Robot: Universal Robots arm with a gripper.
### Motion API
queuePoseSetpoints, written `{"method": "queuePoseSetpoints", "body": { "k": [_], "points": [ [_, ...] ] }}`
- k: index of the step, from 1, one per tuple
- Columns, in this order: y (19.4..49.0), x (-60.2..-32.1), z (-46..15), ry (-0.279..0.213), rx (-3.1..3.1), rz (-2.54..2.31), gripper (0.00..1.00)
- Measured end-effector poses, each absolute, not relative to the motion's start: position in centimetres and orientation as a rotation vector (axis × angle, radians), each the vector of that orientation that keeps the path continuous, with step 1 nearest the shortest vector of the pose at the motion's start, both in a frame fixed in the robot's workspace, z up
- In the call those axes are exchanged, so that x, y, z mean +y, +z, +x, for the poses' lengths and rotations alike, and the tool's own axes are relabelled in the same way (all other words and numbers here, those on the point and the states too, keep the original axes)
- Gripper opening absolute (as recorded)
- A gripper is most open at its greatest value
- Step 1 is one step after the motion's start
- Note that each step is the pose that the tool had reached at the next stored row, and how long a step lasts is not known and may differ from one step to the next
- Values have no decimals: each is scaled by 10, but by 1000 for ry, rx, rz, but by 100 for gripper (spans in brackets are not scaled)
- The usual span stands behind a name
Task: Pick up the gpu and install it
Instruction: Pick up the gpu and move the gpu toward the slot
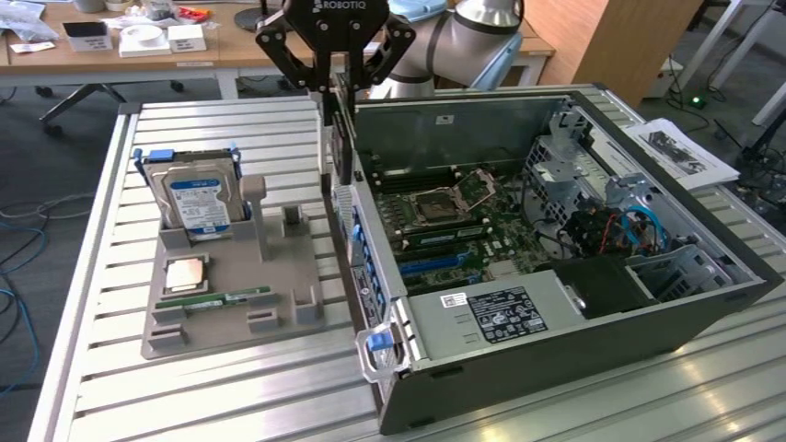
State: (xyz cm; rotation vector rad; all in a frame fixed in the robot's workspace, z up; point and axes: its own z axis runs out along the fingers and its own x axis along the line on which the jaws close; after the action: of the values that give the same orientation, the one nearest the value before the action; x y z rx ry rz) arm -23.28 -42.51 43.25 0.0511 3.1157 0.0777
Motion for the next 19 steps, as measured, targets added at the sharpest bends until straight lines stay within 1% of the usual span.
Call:
{"method": "queuePoseSetpoints", "body": {
  "k": [19],
  "points": [
    [432, -424, -199, 78, 3116, 51, 27]
  ]
}}
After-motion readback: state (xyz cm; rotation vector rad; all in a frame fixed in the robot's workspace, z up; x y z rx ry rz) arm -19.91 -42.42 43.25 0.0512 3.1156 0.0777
